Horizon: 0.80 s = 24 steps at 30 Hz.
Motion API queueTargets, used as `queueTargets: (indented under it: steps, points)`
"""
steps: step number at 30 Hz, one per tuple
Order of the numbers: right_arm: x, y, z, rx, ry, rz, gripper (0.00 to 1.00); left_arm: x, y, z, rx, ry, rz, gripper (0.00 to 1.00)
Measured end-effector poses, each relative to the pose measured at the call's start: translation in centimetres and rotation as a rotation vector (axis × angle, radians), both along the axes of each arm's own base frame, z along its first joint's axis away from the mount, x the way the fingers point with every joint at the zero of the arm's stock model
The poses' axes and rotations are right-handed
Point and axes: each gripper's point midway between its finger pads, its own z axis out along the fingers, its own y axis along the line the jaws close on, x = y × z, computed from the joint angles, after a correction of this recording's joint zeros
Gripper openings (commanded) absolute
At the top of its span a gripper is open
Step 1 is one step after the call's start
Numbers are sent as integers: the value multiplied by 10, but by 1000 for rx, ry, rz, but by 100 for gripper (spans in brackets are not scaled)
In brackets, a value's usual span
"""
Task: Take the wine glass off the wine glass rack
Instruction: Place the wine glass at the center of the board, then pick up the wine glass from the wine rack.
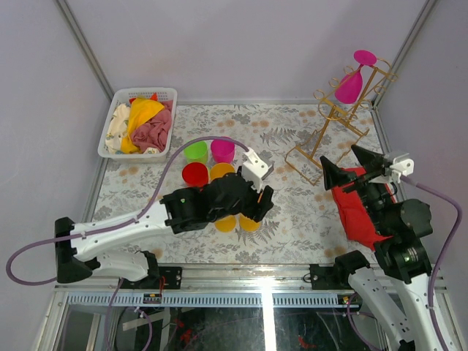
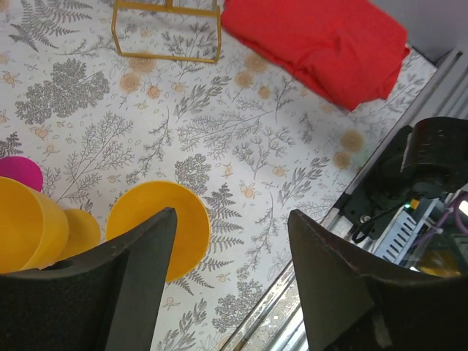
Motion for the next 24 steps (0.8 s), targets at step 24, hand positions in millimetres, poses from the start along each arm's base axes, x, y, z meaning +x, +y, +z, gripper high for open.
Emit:
queueTargets:
  steps: [24]
  points:
    - [171, -75, 33, -20, 477, -416, 92, 23, 128, 86, -316, -26, 286, 100]
